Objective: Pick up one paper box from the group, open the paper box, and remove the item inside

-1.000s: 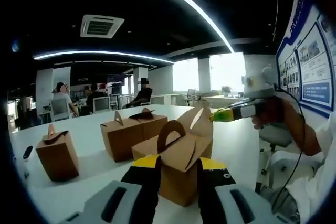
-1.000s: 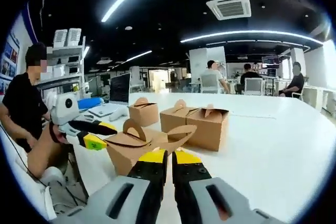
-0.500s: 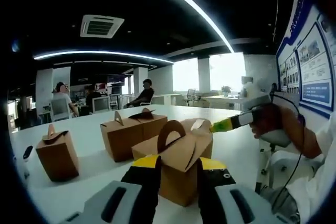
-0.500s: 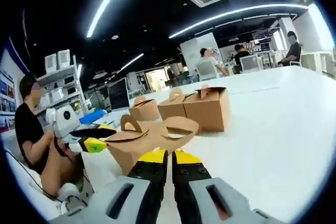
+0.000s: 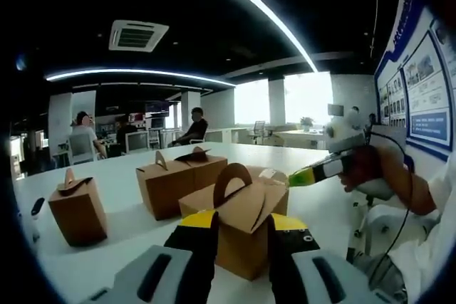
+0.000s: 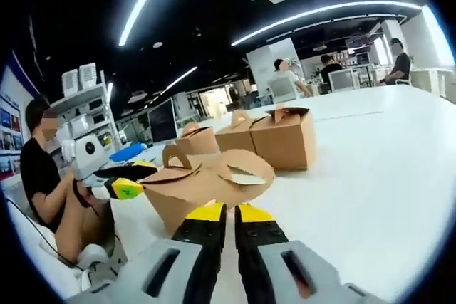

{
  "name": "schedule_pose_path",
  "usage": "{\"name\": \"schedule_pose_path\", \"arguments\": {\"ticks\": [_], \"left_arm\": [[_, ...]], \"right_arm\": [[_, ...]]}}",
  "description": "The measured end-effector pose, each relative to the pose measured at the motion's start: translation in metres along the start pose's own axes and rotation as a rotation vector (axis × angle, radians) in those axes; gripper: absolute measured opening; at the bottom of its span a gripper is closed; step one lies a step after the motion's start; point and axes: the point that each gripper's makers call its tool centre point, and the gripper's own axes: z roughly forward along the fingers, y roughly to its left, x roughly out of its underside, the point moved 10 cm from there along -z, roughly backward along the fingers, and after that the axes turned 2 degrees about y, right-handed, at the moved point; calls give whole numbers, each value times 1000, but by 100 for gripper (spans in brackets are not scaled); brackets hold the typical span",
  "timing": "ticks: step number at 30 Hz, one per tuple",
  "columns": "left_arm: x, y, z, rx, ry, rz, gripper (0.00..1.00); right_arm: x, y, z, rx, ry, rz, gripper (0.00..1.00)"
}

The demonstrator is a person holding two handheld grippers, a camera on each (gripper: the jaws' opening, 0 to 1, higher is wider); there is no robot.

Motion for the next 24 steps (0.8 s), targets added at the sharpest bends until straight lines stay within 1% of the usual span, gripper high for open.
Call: {"name": "schedule_pose_path", "arguments": {"ticks": [2,5,7,9,10,15,16,20,22,24], "left_arm": [[0,0,0,-1,0,1,29],[0,0,1,-4,1,7,29],[0,0,1,-4,1,6,29],[0,0,1,-3,0,3,29],[0,0,1,-3,0,1,29],[0,0,0,-4,1,3,29],[-1,0,0,-4,2,5,29],[-1,0,0,-6,4,11,29],[-1,-1,0,-7,4,13,29],[-1,-1,0,-8,5,14,29]], "right_arm": [[-4,0,-3,2,-22,4,10],[-6,1,-5,-2,-38,12,11],[-7,4,-4,-23,-48,33,17],[-6,6,-4,-32,-50,48,26],[-5,9,-3,-37,-46,47,26],[-2,18,-5,-54,-34,23,26],[0,22,-7,-59,-14,4,27],[2,31,-11,-72,0,-26,27],[3,41,-15,-105,22,-69,27],[2,53,-18,-128,26,-97,27]]}}
